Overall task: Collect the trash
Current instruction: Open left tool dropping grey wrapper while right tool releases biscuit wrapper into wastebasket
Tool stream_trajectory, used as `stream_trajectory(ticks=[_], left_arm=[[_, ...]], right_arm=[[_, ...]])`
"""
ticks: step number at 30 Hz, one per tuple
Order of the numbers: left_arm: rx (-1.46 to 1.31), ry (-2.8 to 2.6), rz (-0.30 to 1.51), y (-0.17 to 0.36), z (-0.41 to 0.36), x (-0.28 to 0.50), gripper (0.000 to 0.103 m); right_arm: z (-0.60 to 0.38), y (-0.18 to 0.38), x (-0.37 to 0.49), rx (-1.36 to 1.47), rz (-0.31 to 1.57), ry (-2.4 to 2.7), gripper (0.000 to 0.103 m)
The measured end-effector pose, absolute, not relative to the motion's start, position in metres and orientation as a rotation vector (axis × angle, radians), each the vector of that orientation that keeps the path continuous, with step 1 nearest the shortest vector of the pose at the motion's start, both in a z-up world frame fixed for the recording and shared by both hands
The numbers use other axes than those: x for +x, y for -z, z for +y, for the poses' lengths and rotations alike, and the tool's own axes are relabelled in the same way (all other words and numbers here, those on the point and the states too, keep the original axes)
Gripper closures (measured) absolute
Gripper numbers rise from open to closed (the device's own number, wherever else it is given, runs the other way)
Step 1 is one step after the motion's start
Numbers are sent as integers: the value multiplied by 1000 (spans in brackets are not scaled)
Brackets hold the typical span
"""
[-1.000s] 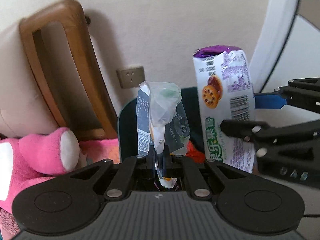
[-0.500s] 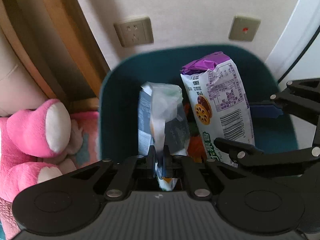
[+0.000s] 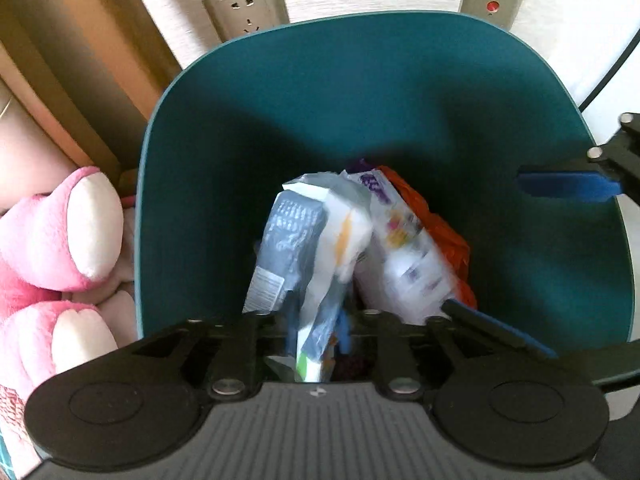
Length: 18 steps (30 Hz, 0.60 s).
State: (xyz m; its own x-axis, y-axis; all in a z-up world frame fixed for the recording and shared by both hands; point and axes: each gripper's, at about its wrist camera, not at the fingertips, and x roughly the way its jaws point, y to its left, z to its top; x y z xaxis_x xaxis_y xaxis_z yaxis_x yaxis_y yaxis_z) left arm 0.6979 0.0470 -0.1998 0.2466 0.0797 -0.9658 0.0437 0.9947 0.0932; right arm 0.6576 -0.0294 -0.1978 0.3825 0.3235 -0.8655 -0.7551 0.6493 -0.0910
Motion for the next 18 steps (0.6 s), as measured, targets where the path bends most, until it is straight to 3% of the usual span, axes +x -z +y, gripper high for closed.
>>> stream_trajectory(ticks=[1,6,18], left_arm=[[100,-26,1316,198,50,695,62],[77,3,1240,178,58,678,51],[66,129,1019,103,76,599,50]], right_arm=[[-28,196,656,-534,940,-725,32],[-35,176,642,-486,899,-700,30],[-75,112,594,-174,857,-602,24]])
